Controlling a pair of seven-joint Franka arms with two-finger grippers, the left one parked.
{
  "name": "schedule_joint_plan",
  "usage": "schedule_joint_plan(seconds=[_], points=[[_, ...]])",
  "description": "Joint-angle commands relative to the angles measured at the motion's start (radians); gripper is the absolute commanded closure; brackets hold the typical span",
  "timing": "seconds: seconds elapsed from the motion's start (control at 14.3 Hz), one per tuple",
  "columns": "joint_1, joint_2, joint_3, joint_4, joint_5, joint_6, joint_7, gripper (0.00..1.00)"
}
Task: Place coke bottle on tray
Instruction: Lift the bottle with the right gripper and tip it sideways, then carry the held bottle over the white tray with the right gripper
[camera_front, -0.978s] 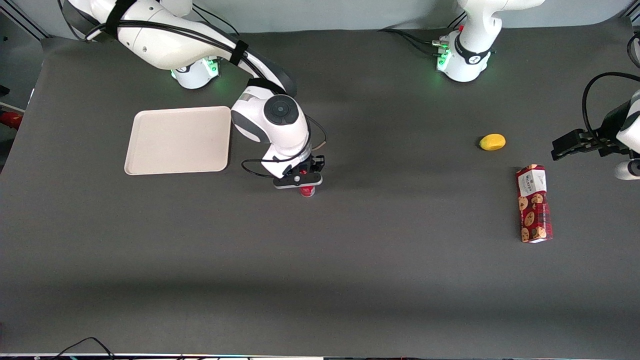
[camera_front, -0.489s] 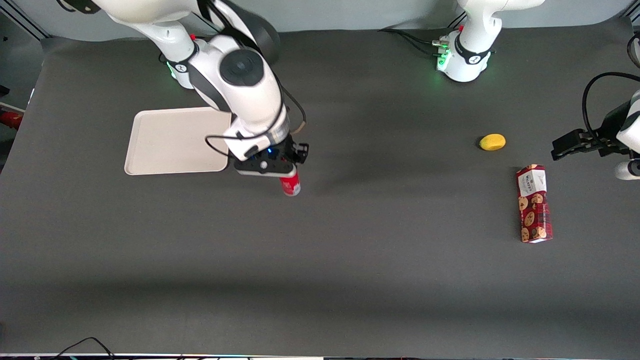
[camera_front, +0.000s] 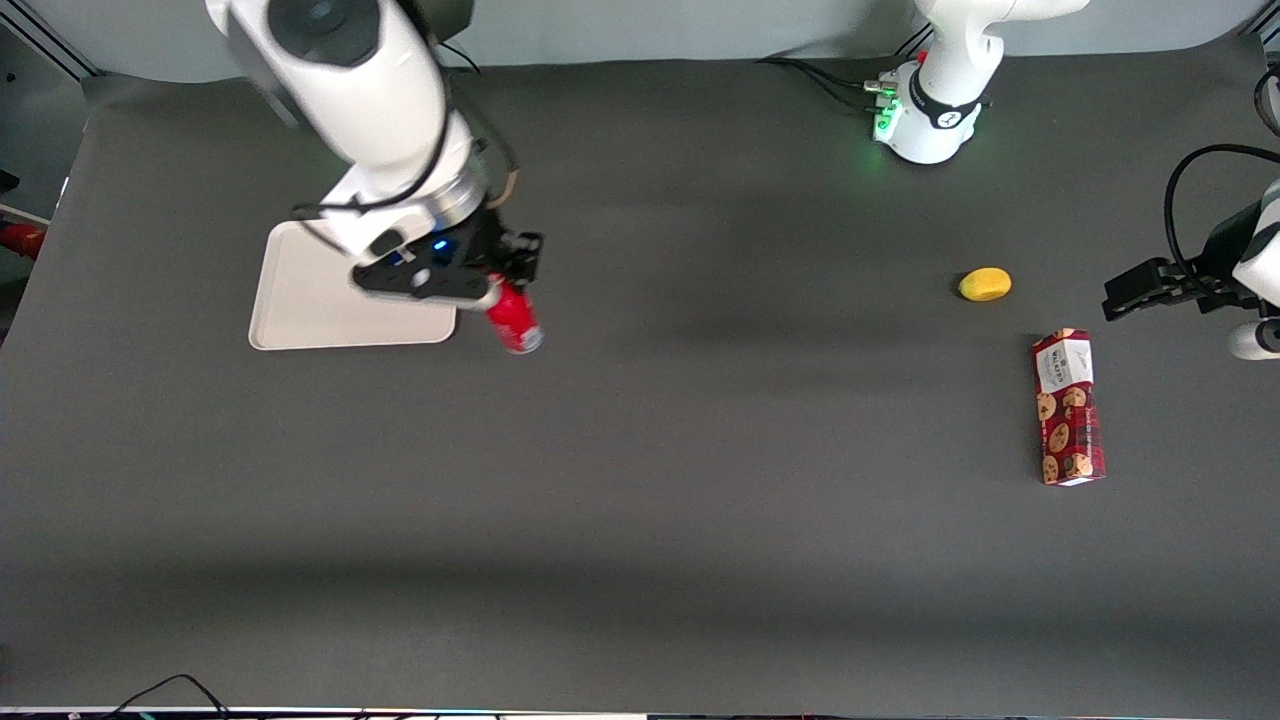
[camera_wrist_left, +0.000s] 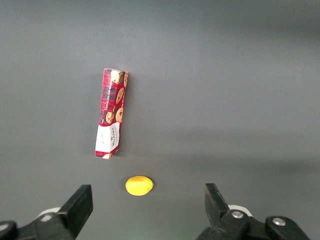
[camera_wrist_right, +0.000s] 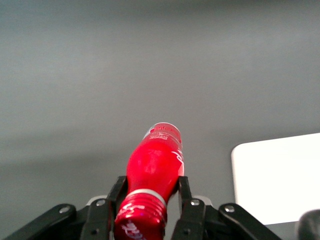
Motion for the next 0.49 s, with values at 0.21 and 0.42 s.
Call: schedule_joint_plan(seconds=[0.21, 0.42], points=[[-0.334, -0.152, 0.011, -0.160, 0.027, 0.012, -0.396, 1.00], [-0.519, -0.238, 0.017, -0.275, 0.065, 0.087, -0.639, 1.00]])
